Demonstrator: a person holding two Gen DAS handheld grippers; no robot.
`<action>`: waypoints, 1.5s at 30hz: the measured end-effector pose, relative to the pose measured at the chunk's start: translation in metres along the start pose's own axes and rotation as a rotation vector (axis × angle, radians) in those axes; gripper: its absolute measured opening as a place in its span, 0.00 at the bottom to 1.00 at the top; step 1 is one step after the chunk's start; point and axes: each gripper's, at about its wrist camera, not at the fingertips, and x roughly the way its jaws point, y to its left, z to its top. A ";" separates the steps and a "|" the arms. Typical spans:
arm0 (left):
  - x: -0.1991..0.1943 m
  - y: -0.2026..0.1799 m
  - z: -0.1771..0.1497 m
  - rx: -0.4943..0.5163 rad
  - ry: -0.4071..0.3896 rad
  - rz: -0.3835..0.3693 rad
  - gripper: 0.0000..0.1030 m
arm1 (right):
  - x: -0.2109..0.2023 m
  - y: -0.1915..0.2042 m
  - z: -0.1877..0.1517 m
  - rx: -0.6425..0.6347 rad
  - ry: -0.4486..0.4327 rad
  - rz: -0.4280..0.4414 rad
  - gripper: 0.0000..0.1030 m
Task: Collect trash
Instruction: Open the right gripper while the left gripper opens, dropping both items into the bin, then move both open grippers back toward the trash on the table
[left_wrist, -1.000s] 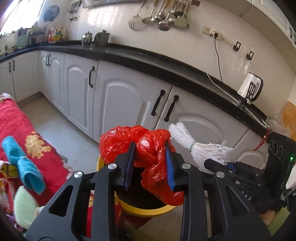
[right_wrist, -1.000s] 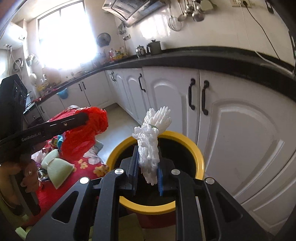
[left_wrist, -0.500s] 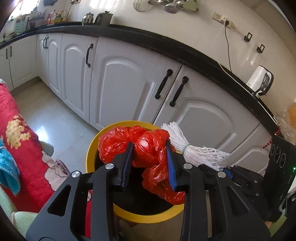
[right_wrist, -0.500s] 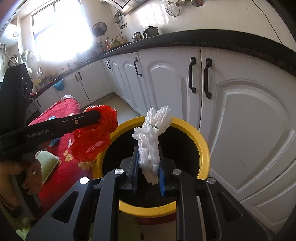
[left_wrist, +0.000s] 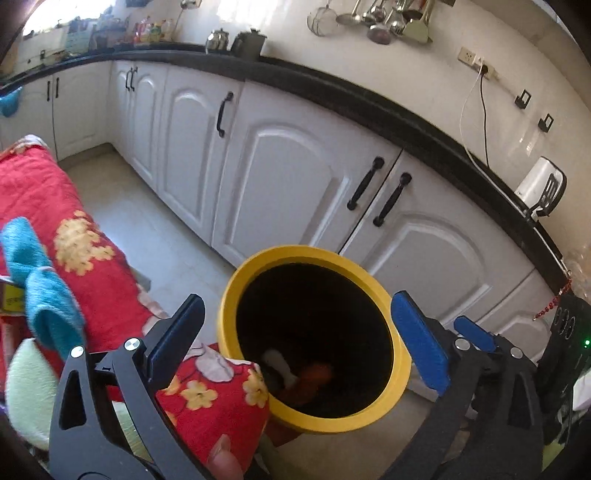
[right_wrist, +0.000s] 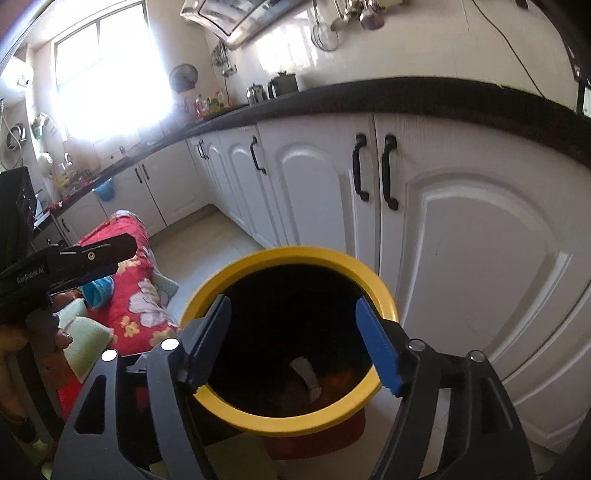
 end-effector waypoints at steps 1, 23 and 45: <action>-0.004 0.000 0.001 0.006 -0.008 0.007 0.90 | -0.001 0.002 0.002 0.000 -0.004 0.006 0.69; -0.109 0.033 -0.007 0.003 -0.180 0.131 0.90 | -0.036 0.075 0.020 -0.103 -0.087 0.144 0.77; -0.187 0.110 -0.028 -0.095 -0.286 0.291 0.90 | -0.033 0.179 0.018 -0.272 -0.072 0.313 0.82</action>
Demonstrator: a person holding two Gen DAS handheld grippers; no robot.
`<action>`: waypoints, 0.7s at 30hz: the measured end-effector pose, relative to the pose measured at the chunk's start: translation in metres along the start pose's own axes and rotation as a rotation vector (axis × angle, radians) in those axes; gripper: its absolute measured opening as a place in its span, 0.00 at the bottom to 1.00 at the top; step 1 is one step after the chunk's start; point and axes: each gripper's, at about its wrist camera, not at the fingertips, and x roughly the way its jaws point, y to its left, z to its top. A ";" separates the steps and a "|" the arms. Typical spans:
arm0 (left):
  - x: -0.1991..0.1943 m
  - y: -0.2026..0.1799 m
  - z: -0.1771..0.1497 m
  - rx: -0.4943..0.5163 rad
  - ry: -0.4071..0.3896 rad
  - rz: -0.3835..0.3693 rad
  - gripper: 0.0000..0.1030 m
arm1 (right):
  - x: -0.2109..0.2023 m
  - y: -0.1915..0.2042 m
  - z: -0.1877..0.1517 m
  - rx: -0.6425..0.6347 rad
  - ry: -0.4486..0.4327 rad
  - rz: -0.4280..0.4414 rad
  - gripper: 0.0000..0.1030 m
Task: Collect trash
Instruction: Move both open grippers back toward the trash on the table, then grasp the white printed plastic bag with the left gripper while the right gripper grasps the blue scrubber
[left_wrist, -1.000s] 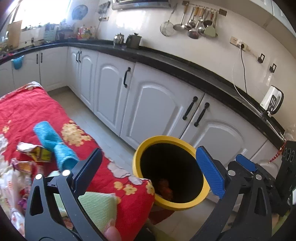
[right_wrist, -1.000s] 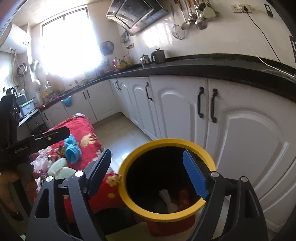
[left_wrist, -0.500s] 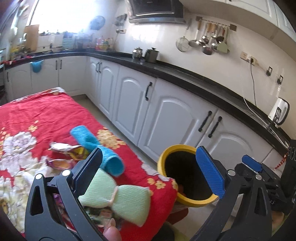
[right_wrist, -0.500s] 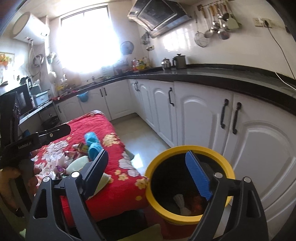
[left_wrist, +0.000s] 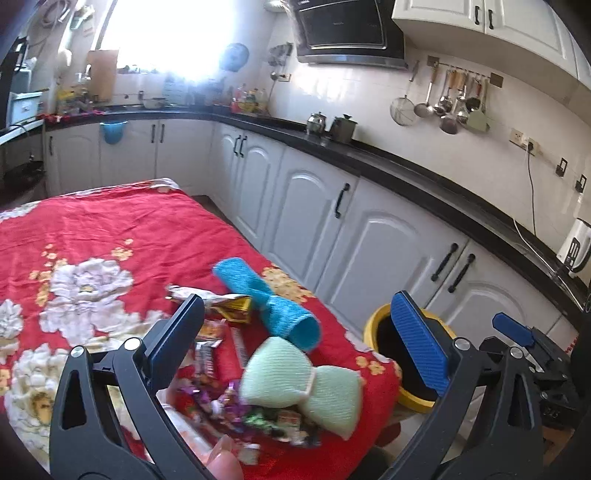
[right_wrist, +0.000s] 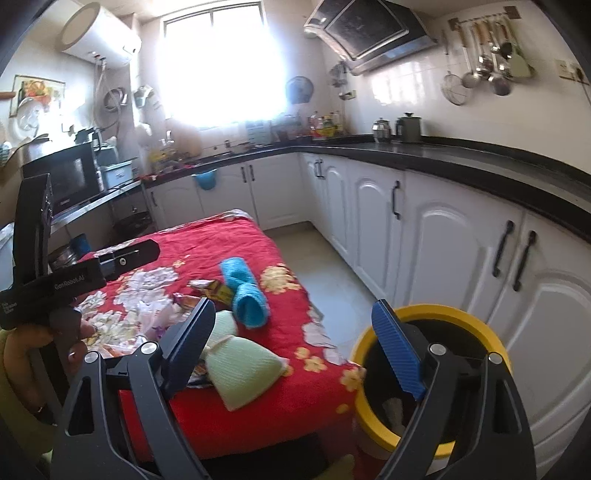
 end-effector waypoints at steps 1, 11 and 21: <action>-0.002 0.002 0.000 0.000 -0.002 0.006 0.90 | 0.003 0.004 0.001 -0.006 0.001 0.007 0.82; -0.013 0.039 -0.006 -0.016 0.008 0.079 0.90 | 0.034 0.032 0.012 -0.047 0.021 0.063 0.82; -0.005 0.085 -0.022 -0.086 0.069 0.162 0.90 | 0.094 0.036 0.020 -0.047 0.106 0.077 0.82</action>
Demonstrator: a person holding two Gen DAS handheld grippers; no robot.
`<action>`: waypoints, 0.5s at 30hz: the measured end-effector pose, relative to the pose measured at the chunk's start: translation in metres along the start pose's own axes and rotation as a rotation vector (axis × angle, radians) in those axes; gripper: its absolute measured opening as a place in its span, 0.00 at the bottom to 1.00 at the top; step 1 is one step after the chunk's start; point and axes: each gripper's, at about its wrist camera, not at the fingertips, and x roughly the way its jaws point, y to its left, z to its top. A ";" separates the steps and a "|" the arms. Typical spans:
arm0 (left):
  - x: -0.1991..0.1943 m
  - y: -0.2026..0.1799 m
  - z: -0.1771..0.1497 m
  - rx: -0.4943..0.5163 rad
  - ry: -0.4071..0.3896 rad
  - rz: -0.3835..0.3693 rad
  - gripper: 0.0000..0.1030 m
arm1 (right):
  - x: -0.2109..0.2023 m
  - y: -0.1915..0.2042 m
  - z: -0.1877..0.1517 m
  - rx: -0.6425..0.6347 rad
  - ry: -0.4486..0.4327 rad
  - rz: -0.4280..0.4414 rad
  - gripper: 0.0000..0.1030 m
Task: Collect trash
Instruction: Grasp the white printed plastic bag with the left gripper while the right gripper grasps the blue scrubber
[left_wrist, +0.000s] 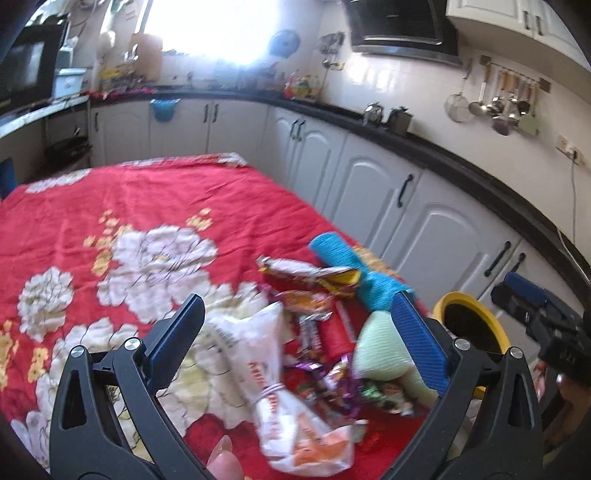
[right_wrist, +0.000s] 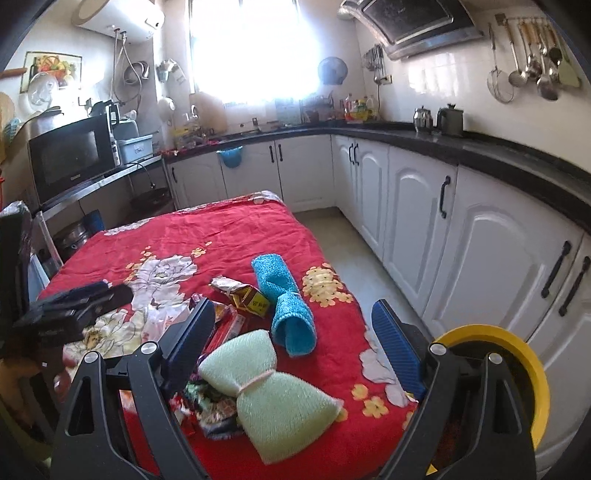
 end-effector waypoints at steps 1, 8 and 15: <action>0.002 0.004 -0.001 -0.007 0.006 0.001 0.90 | 0.005 -0.001 0.000 0.002 0.007 0.003 0.82; 0.021 0.035 -0.013 -0.093 0.078 0.006 0.90 | 0.054 -0.005 0.001 -0.012 0.104 -0.008 0.81; 0.042 0.052 -0.025 -0.193 0.156 -0.058 0.90 | 0.093 -0.013 -0.006 0.021 0.195 0.000 0.75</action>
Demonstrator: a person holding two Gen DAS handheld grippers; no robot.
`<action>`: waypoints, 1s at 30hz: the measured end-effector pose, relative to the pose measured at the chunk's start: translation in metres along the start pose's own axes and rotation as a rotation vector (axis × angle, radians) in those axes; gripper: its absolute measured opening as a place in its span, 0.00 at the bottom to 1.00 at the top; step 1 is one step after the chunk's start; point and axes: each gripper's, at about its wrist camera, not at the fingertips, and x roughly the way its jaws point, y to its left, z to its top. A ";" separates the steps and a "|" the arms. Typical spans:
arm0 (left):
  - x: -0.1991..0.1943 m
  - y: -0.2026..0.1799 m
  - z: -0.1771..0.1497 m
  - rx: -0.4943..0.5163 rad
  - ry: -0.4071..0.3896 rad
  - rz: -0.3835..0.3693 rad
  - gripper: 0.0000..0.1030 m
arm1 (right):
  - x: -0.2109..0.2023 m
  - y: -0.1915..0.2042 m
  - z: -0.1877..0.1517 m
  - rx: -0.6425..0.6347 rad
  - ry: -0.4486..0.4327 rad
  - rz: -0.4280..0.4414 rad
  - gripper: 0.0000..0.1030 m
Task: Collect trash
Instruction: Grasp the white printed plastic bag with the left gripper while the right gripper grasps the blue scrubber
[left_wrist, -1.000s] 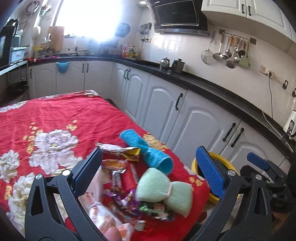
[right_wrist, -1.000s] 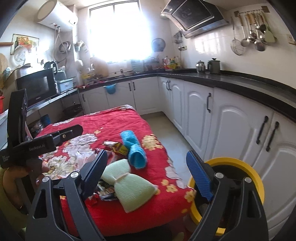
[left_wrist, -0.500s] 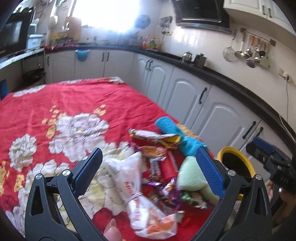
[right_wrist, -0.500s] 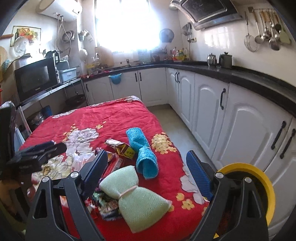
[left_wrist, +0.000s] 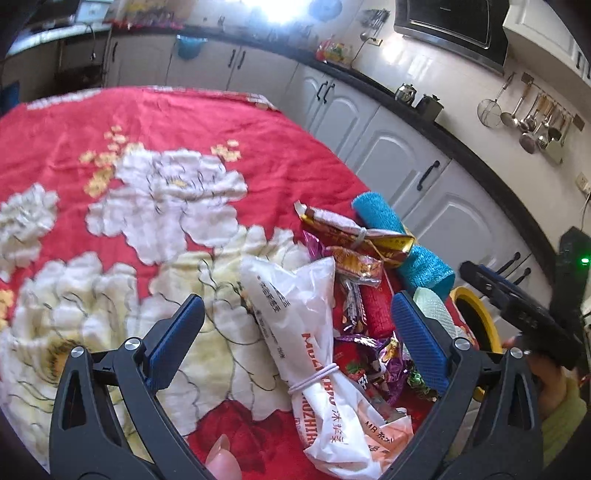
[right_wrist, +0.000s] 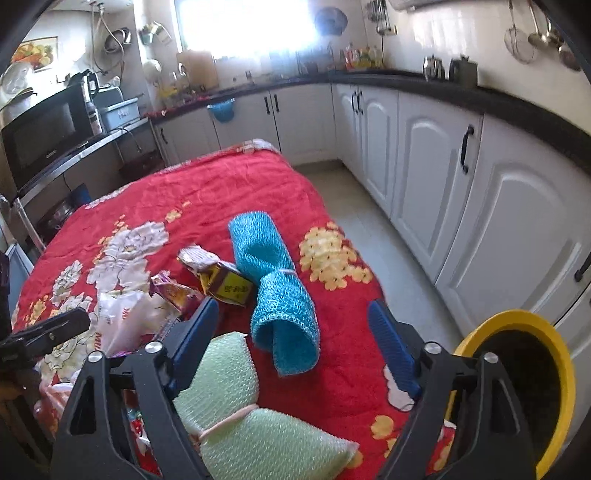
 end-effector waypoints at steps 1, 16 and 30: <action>0.003 0.002 0.000 -0.014 0.011 -0.011 0.89 | 0.005 0.000 0.000 -0.001 0.012 0.000 0.74; 0.033 0.021 -0.010 -0.124 0.117 -0.082 0.36 | 0.034 -0.002 0.000 0.052 0.060 0.044 0.14; 0.006 0.030 -0.002 -0.092 0.066 -0.080 0.23 | 0.001 -0.008 0.005 0.034 -0.033 -0.010 0.12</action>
